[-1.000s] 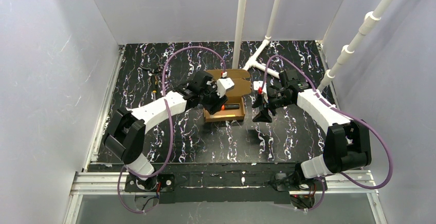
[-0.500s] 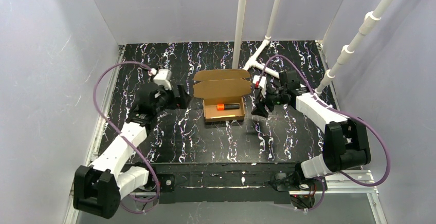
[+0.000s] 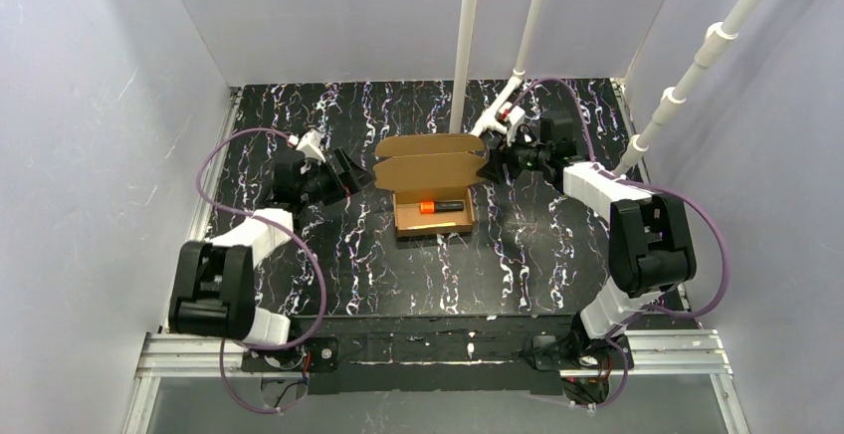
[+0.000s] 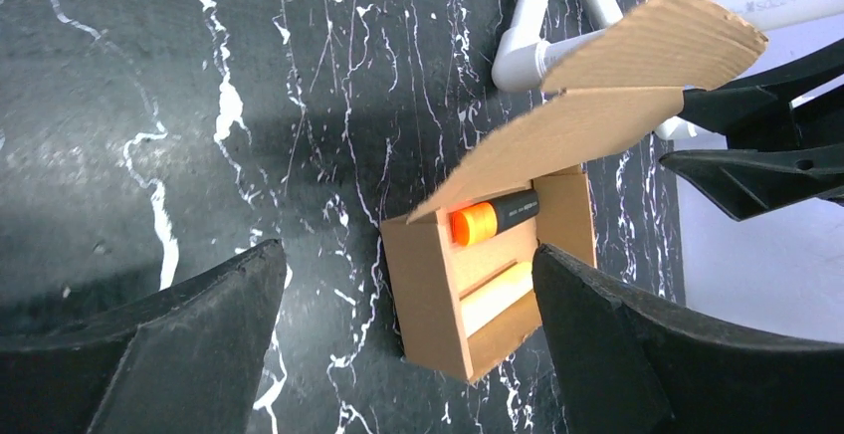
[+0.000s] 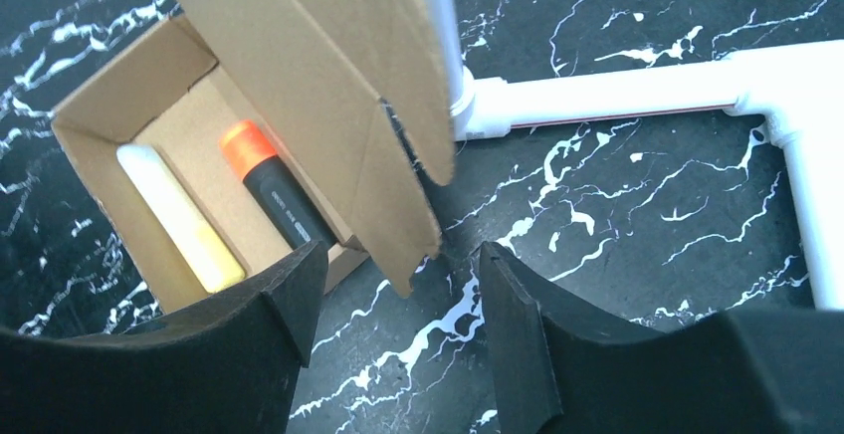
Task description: Fold the paper box
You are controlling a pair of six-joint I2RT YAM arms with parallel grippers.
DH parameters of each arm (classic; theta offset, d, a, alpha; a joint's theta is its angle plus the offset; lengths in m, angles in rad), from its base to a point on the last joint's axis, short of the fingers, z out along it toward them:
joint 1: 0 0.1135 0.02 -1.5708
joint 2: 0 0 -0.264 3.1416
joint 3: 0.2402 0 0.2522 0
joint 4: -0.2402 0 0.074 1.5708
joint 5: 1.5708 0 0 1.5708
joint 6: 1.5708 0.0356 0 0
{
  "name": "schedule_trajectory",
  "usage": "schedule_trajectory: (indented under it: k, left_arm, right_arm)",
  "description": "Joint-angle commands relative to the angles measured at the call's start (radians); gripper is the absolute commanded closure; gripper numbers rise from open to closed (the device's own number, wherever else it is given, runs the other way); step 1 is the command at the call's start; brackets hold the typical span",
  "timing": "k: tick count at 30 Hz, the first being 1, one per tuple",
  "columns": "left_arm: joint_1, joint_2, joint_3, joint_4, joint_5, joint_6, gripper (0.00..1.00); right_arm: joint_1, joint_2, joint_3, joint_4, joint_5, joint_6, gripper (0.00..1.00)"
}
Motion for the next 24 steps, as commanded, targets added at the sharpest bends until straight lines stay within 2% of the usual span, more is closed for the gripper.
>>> schedule_trajectory:
  k: [1, 10, 14, 20, 22, 24]
  left_arm:
    - [0.005, 0.116, 0.089, 0.12, 0.097, -0.026, 0.1]
    - [0.004, 0.283, 0.172, 0.164, 0.219, -0.029, 0.21]
    - [0.003, 0.31, 0.179, 0.167, 0.227, -0.02, 0.21]
    - [-0.009, 0.325, 0.202, 0.179, 0.302, -0.014, 0.22]
    - [-0.02, 0.313, 0.193, 0.184, 0.318, -0.007, 0.24]
    - [-0.032, 0.296, 0.178, 0.191, 0.344, -0.005, 0.27]
  right_arm:
    - [-0.022, 0.047, 0.05, 0.114, -0.056, 0.12, 0.36]
    - [-0.02, 0.133, 0.064, 0.194, -0.203, 0.162, 0.5]
    - [-0.019, 0.14, 0.068, 0.215, -0.256, 0.159, 0.64]
    - [-0.029, 0.126, 0.061, 0.143, -0.303, 0.054, 0.9]
    - [-0.034, 0.117, 0.059, 0.12, -0.315, 0.035, 0.97]
    - [-0.037, 0.108, 0.064, 0.077, -0.322, 0.011, 0.99]
